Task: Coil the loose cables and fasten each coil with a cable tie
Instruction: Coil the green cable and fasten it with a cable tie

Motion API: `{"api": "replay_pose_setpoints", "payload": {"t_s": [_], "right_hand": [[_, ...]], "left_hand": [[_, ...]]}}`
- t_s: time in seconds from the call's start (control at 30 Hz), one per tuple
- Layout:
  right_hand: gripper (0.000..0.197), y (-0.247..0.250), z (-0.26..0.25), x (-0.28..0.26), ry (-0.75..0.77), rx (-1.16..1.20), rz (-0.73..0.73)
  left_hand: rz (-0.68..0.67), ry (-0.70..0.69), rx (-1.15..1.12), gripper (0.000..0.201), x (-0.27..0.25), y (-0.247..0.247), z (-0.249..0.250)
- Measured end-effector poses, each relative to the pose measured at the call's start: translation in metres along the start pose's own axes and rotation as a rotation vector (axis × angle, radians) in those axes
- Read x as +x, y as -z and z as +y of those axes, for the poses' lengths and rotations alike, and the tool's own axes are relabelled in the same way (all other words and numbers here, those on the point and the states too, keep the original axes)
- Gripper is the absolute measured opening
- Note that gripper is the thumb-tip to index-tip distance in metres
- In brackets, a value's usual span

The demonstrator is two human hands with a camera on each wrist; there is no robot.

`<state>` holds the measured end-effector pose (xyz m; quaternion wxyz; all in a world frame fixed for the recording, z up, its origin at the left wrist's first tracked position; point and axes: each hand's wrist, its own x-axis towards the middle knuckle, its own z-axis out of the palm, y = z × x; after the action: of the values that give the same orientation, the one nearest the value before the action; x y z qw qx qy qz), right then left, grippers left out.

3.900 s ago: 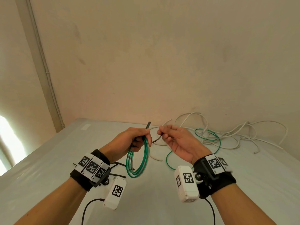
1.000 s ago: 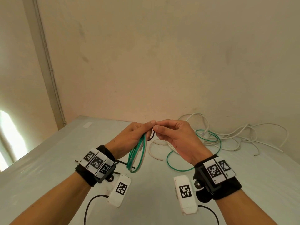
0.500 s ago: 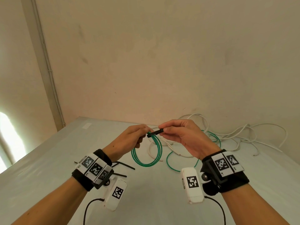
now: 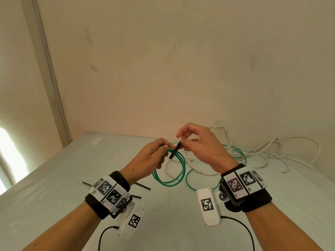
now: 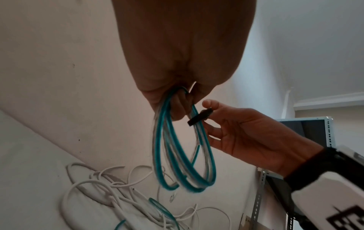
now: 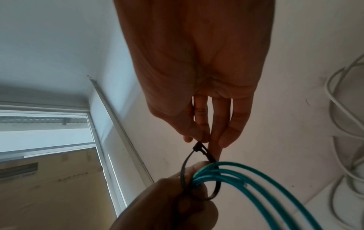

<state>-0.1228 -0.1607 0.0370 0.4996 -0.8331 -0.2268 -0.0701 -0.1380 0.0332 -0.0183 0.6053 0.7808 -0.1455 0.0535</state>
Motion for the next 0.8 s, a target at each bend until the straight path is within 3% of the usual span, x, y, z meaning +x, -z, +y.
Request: {"api": "replay_pose_setpoints", "payload": {"t_s": [0.27, 0.47, 0.7, 0.8], "right_hand": [[0.02, -0.005, -0.002, -0.002, -0.024, 0.156, 0.052], [0.013, -0.006, -0.001, -0.007, -0.096, 0.281, 0.016], [0.011, -0.012, 0.004, -0.007, -0.145, 0.384, 0.063], [0.011, -0.019, 0.007, -0.007, -0.152, 0.447, 0.094]], "left_hand": [[0.245, -0.132, 0.24, 0.027, 0.002, -0.01, 0.01], [0.268, -0.135, 0.289, 0.045, 0.004, -0.011, 0.01], [0.242, -0.186, 0.249, 0.032, 0.009, -0.007, 0.002], [0.239, -0.144, 0.176, 0.035, 0.011, -0.005, -0.001]]}}
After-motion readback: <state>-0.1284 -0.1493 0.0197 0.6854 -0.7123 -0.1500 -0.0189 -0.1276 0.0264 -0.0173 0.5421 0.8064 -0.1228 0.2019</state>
